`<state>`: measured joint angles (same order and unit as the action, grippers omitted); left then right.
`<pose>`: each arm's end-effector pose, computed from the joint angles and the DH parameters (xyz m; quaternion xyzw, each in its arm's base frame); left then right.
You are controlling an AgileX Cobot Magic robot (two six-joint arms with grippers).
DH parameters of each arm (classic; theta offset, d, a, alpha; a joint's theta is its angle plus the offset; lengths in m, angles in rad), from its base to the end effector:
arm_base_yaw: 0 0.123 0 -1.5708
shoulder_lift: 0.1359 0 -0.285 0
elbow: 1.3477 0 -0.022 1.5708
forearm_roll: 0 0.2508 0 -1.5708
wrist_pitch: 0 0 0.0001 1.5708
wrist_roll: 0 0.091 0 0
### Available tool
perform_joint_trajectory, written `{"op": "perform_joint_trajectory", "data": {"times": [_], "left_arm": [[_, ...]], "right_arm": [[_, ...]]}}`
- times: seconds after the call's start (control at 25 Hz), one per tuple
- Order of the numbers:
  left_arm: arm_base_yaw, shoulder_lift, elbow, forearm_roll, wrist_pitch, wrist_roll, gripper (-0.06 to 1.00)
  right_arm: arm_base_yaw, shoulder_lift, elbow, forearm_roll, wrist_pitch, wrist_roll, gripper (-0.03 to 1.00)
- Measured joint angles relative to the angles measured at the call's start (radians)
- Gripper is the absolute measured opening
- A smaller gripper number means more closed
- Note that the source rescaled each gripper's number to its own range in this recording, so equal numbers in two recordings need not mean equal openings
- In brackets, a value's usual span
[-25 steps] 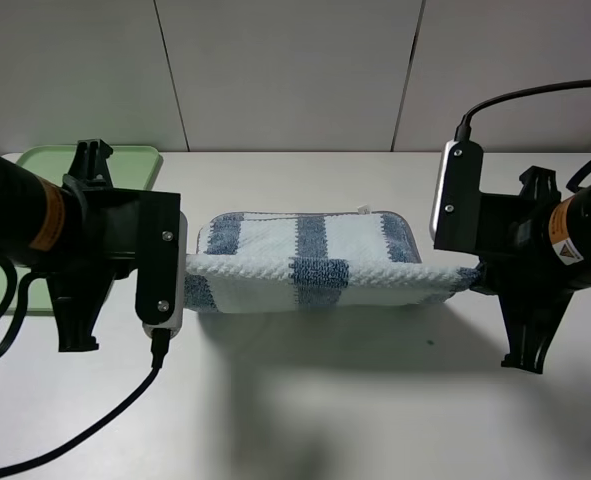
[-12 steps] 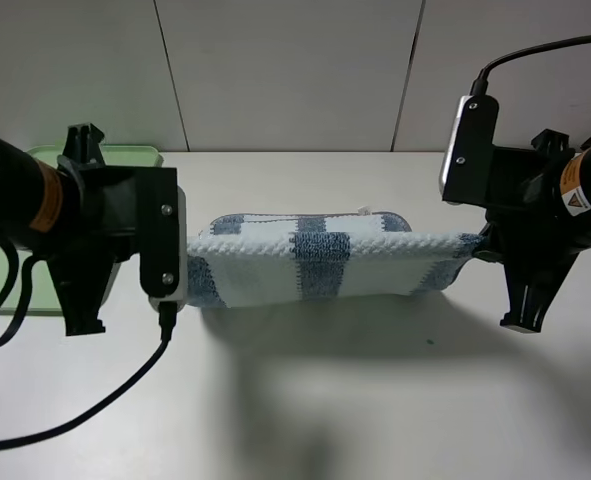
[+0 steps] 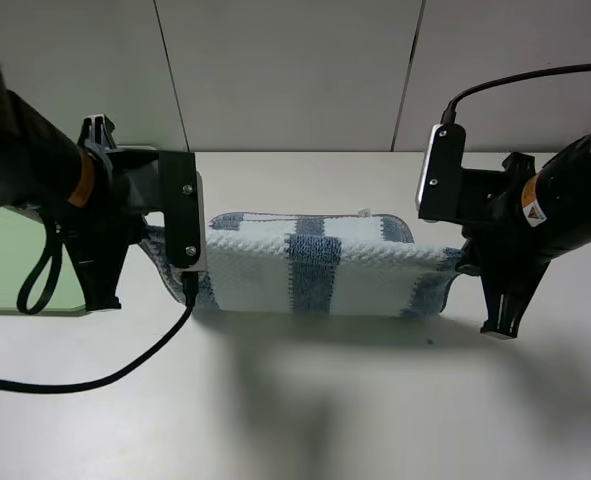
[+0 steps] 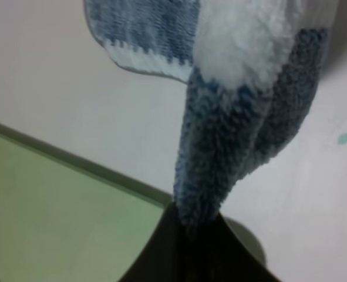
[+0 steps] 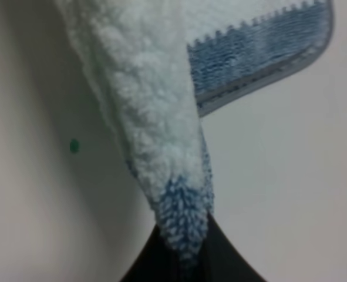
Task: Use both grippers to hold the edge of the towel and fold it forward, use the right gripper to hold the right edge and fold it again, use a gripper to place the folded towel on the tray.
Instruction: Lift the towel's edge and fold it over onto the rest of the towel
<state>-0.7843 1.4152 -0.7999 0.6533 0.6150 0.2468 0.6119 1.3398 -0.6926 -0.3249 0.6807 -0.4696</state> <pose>0.2103 -0.1647 0.2271 0.6449 0.6984 0.1747 0.2566 0.1972 0.1160 0.2086 -0.5931 0.7793 -0.1092 0.1703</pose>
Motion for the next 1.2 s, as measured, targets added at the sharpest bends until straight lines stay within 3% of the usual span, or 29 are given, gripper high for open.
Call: {"op": "perform_joint_trajectory", "data": {"times": [0.16,0.4,0.76,1.2], "left_arm": [[0.002,0.044,-0.012,0.035,-0.001,0.0,0.0],[0.07,0.056,-0.023,0.041,-0.042,-0.002,0.0],[0.119,0.109,-0.03,0.042,-0.116,-0.002,0.0],[0.166,0.301,-0.134,0.076,-0.141,-0.002,0.0]], "right_arm": [[-0.002,0.067,-0.017,-0.004,-0.014,0.0,0.0],[-0.013,0.141,-0.093,-0.01,-0.017,-0.014,0.0],[-0.089,0.249,-0.206,0.004,-0.033,-0.077,0.0],[-0.106,0.314,-0.22,-0.004,-0.11,-0.109,0.0]]}}
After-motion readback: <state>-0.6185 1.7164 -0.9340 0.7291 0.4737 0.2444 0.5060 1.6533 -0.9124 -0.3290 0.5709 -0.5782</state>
